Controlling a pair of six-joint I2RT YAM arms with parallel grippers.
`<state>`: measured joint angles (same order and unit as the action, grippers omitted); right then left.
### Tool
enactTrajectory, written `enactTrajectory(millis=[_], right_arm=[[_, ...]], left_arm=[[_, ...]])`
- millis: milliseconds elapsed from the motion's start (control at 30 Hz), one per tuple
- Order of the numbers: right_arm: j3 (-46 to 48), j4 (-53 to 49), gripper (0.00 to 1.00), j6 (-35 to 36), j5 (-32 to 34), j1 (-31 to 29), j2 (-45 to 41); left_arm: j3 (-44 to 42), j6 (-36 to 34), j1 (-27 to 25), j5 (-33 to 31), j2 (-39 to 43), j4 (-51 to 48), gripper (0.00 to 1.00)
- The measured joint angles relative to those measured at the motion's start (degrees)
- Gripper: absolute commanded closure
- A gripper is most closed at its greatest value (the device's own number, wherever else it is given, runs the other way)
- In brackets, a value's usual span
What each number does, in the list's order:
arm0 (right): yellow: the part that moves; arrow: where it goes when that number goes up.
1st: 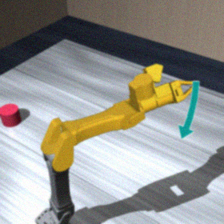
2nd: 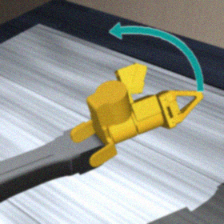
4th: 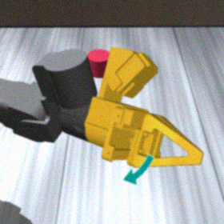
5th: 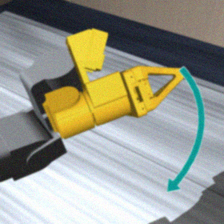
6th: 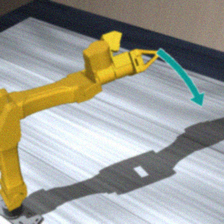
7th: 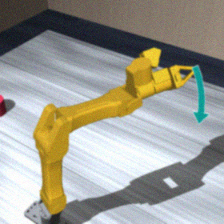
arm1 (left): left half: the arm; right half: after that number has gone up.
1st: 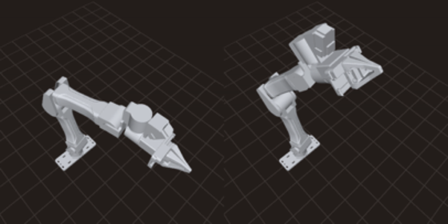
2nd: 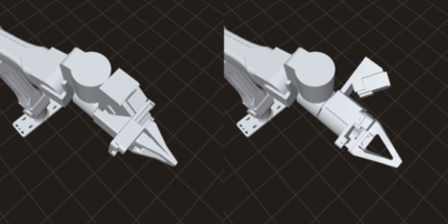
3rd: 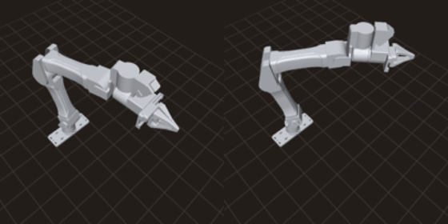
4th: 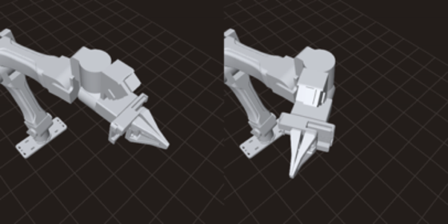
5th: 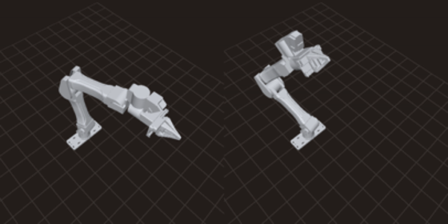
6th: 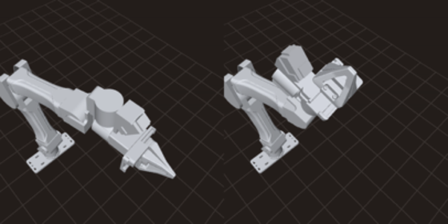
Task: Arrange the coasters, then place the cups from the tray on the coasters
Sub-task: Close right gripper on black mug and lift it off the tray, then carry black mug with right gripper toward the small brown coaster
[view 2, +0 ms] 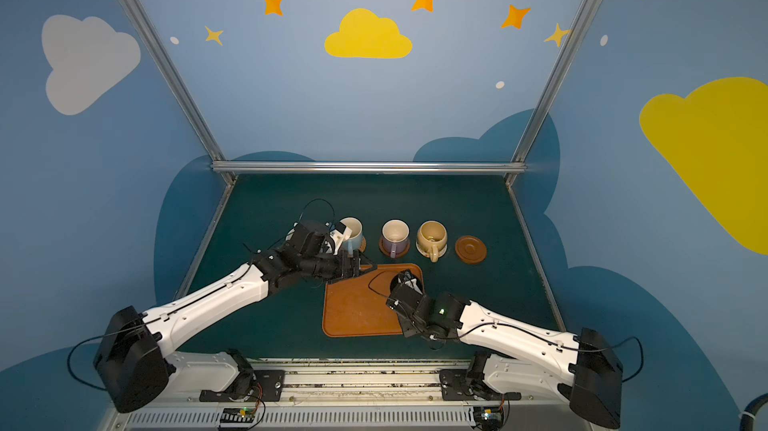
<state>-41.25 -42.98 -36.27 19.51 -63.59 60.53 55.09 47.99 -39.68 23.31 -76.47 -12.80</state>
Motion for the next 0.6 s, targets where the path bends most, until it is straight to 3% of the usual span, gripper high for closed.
enactTrajectory(millis=[233,600], right_arm=[[-2.49,0.09,1.0,4.09,1.07,4.61,-1.4],[-13.33,-1.44,1.0,14.08,-1.03,16.7,-2.01]], left_arm=[[0.74,1.09,-0.09,-0.92,-0.52,3.15,0.0],[2.71,2.36,-1.14,-3.56,-0.15,9.03,0.0]])
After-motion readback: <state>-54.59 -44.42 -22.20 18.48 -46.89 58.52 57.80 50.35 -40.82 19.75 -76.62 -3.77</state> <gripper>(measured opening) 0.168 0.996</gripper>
